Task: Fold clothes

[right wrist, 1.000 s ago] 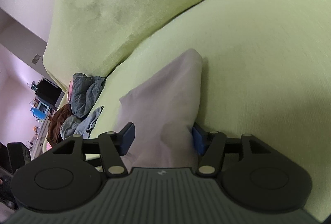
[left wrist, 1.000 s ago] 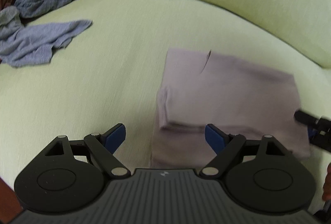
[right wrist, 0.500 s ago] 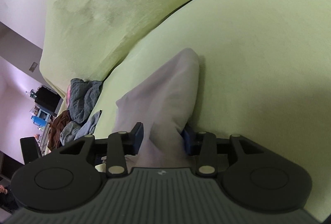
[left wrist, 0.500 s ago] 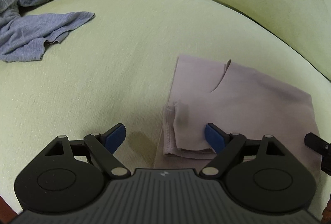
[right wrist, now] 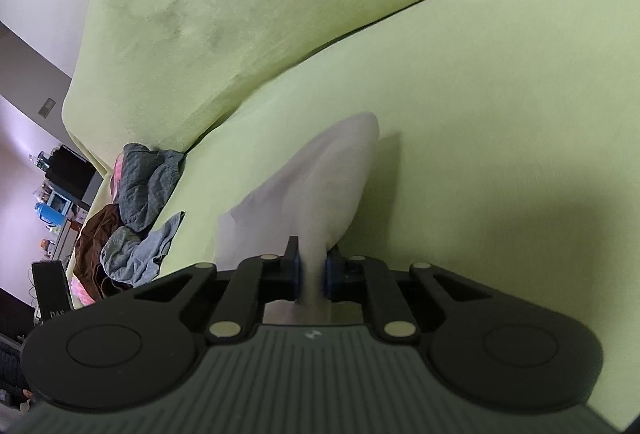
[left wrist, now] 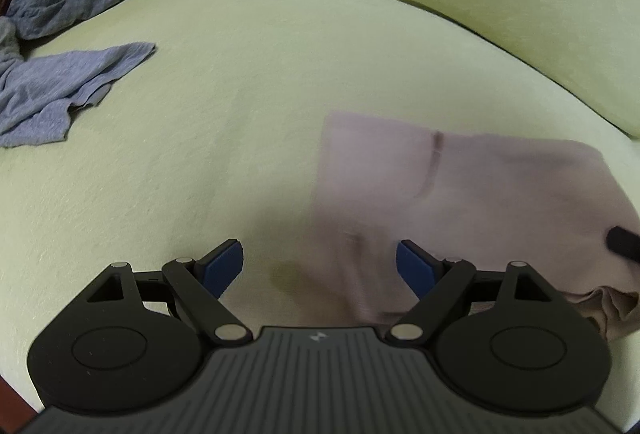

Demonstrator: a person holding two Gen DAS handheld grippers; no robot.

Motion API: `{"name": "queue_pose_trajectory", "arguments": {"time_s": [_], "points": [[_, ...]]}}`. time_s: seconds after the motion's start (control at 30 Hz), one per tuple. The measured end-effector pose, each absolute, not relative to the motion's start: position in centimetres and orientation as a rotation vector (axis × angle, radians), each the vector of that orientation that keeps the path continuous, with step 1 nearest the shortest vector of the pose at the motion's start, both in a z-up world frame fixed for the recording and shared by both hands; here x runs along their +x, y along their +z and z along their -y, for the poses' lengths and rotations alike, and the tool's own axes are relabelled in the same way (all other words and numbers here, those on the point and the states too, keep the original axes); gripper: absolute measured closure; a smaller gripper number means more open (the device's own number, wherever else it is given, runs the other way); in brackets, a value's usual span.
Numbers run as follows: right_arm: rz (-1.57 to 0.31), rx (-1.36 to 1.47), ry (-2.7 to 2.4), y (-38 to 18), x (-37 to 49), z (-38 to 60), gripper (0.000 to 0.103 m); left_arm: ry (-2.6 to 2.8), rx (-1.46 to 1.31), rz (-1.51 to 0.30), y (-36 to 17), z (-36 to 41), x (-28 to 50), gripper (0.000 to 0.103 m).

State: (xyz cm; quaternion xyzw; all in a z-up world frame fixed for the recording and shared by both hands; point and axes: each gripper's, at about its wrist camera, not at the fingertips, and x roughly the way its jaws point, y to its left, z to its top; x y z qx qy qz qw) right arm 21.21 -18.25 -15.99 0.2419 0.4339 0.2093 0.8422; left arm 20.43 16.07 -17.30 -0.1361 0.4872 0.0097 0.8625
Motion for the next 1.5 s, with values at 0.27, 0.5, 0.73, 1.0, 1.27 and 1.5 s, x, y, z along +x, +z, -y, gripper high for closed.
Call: {"name": "queue_pose_trajectory", "arguments": {"time_s": [0.27, 0.5, 0.73, 1.0, 1.27, 1.5], "points": [[-0.87, 0.254, 0.293, -7.5, 22.5, 25.1, 0.094, 0.009, -0.305, -0.999, -17.0, -15.8, 20.1, 0.017], [-0.748, -0.317, 0.16, 2.6, 22.1, 21.3, 0.094, -0.005, -0.365, -0.991, -17.2, -16.7, 19.6, 0.017], [-0.782, -0.98, 0.297, -3.0, 19.0, 3.0, 0.094, 0.029, -0.422, -0.982, -17.7, -19.8, 18.0, 0.017], [-0.882, -1.035, 0.455, -17.7, 16.3, -10.6, 0.082, 0.118, -0.41, -0.997, -18.2, -24.8, 14.8, 0.018], [-0.69, -0.61, 0.692, -9.7, 11.4, -3.5, 0.041, 0.099, -0.391, -0.987, -17.7, -23.1, 14.4, 0.017], [-0.767, -0.465, 0.578, -10.2, 14.1, 5.5, 0.096, 0.041, -0.319, -0.986, -17.0, -18.3, 15.0, 0.017]]}}
